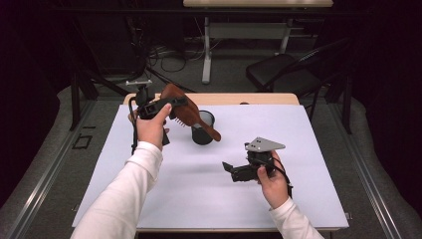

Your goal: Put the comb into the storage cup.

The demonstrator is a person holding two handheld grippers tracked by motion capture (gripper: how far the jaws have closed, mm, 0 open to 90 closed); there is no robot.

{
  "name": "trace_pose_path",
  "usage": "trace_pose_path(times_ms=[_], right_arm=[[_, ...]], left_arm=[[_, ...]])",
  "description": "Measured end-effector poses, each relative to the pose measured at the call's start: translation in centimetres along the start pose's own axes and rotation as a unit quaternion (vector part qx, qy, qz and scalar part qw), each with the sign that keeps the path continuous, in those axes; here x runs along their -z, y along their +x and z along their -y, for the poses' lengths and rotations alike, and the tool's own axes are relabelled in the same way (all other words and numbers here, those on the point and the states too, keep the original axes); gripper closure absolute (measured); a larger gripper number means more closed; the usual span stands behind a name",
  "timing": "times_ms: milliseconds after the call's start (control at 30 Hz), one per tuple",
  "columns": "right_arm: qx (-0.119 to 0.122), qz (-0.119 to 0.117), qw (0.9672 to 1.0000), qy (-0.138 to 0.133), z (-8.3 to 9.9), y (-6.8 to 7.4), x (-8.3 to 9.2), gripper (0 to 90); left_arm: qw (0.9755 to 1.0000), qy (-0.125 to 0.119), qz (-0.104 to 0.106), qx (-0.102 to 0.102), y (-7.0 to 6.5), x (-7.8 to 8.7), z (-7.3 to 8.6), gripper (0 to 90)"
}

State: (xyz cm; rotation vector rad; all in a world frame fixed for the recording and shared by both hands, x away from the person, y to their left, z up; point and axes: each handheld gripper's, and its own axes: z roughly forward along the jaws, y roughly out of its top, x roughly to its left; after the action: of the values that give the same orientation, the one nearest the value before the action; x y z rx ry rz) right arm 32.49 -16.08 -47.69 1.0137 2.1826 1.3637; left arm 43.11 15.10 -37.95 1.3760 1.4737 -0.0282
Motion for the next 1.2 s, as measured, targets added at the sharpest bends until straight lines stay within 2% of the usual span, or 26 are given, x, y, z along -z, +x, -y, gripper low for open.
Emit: trace_pose_path(times_ms=[267,1200], right_arm=[[-0.001,0.002,1.0000,0.000,0.1,-0.1,-0.1,0.0],[0.002,0.000,1.0000,0.009,0.3,0.0,-0.3,0.0]], left_arm=[[0.9999,-0.009,0.000,0.013,0.4,0.1,-0.8,46.9],[0.9980,-0.050,-0.030,0.023,1.4,0.2,-2.7,46.9]])
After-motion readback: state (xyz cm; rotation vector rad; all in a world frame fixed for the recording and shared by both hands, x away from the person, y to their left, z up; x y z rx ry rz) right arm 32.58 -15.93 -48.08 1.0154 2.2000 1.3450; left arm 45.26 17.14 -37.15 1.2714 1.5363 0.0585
